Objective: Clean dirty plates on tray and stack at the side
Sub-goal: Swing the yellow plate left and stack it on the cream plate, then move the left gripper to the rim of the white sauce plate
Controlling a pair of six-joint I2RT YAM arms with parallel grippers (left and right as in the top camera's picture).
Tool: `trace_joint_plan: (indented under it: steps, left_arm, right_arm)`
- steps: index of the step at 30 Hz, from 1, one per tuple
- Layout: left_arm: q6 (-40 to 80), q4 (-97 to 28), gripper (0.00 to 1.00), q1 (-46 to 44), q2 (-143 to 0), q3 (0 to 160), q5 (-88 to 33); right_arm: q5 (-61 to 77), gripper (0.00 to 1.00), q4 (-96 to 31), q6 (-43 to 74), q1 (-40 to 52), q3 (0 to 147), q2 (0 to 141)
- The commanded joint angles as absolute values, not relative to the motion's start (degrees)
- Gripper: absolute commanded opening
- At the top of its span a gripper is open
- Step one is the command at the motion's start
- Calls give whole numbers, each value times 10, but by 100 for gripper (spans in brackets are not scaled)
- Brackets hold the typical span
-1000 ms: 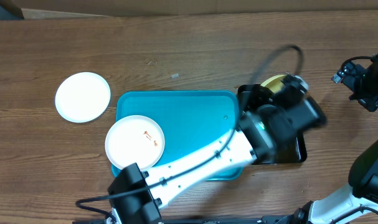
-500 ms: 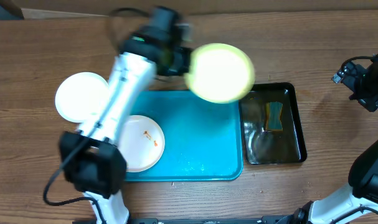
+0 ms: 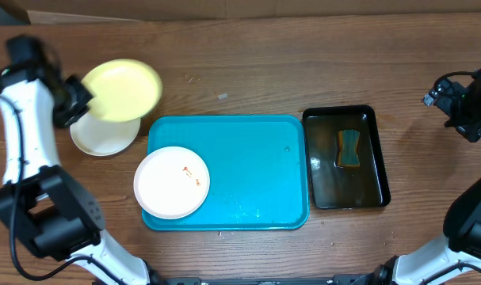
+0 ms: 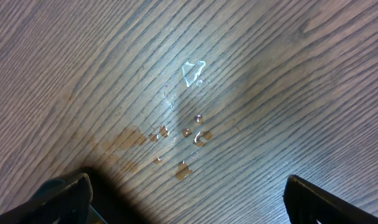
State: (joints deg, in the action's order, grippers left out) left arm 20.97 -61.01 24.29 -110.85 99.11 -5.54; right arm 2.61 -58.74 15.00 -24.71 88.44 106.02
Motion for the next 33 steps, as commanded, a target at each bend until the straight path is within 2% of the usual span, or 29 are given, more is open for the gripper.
trace_joint_plan:
  steps: [1, 11, 12, 15, 16, 17, 21, 26, 33]
  left_arm:
    - [228, -577, 4, 283, -1094, 937, -22]
    - [228, -481, 6, 315, -1094, 856, -17]
    - [228, -481, 12, 315, -1094, 856, -20]
    - [227, -489, 59, 315, -1093, 858, -70]
    - [223, -500, 65, 315, -1093, 861, -102]
    - [213, -512, 66, 315, -1092, 864, -138]
    - [176, -582, 61, 307, -1071, 865, -226]
    - [163, -691, 57, 261, -1006, 852, -141]
    - [167, -700, 56, 187, -908, 765, -111]
  right_arm:
    - [27, 100, -586, 154, -248, 891, 1056]
    - [27, 100, -586, 154, -248, 891, 1056]
    - [27, 100, -586, 154, -248, 891, 1056]
    - [27, 100, -586, 154, -248, 891, 1056]
    - [27, 100, -586, 154, -248, 891, 1056]
    - [27, 100, -586, 154, -248, 891, 1056]
    - [27, 100, -586, 154, -248, 891, 1056]
    - [27, 100, -586, 154, -248, 891, 1056]
    - [27, 100, -586, 154, -248, 891, 1056]
